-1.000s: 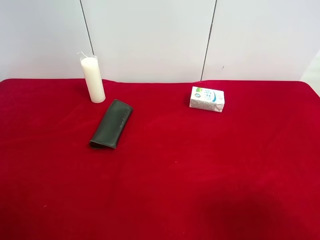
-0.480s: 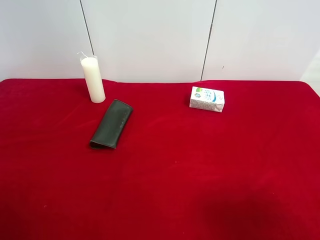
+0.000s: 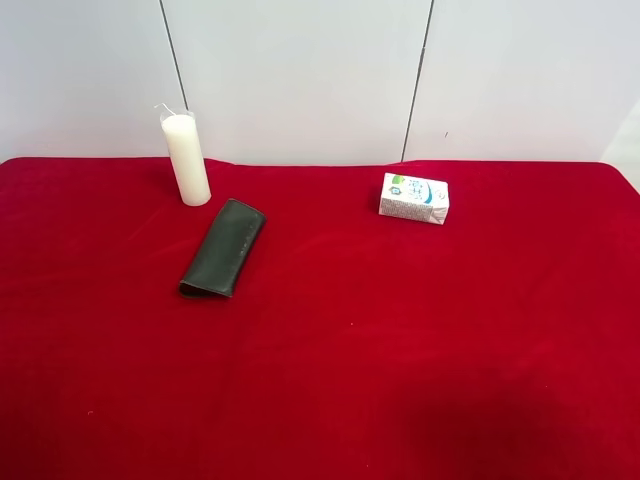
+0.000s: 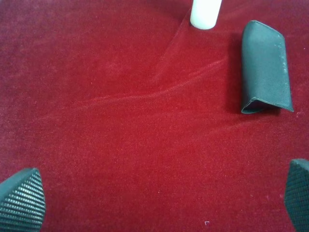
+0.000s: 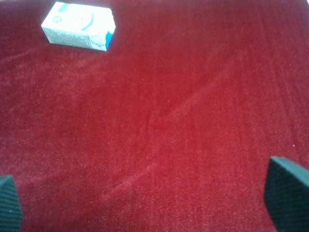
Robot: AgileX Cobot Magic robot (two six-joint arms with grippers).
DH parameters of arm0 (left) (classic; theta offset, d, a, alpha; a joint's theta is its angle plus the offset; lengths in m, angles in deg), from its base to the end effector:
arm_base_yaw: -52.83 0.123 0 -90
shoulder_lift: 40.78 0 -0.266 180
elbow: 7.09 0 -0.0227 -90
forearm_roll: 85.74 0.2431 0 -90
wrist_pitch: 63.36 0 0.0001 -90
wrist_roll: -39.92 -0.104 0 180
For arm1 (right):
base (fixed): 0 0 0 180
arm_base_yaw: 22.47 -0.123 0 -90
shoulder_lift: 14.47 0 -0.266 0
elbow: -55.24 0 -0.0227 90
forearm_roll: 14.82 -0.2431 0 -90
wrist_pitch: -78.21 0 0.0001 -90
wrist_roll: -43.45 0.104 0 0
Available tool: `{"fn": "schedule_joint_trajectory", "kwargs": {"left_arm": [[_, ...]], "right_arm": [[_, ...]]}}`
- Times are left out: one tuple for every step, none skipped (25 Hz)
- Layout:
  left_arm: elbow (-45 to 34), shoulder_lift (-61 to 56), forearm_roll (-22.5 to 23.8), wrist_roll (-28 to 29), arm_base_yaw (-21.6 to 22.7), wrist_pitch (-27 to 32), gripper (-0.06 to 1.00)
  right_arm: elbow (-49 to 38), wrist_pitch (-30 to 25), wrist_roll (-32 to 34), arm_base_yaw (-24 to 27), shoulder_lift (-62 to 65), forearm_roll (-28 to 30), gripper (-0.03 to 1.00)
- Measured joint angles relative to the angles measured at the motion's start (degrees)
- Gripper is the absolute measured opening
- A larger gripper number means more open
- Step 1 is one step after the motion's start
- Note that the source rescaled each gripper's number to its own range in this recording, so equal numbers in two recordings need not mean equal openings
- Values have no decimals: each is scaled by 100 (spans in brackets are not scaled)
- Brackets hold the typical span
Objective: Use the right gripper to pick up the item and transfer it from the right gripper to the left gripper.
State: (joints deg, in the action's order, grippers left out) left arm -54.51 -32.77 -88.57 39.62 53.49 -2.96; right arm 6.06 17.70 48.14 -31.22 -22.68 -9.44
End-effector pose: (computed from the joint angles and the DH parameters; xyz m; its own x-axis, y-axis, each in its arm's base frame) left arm 0.0174 -0.0043 0.2714 -0.4356 -0.0242 -0.8998 0.0188 0.9992 -0.0359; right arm 0.0220 -0.0052 0.2627 -0.4634 -0.0355 -0.8854 -0.0638 0.9979 -0.0066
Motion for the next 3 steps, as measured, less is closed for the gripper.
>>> {"fn": "schedule_joint_trajectory", "kwargs": {"left_arm": [[0,0,0,0,0,0,100],[0,0,0,0,0,0,100],[0,0,0,0,0,0,100]], "right_arm": [[0,0,0,0,0,0,100],[0,0,0,0,0,0,100],[0,0,0,0,0,0,100]]}}
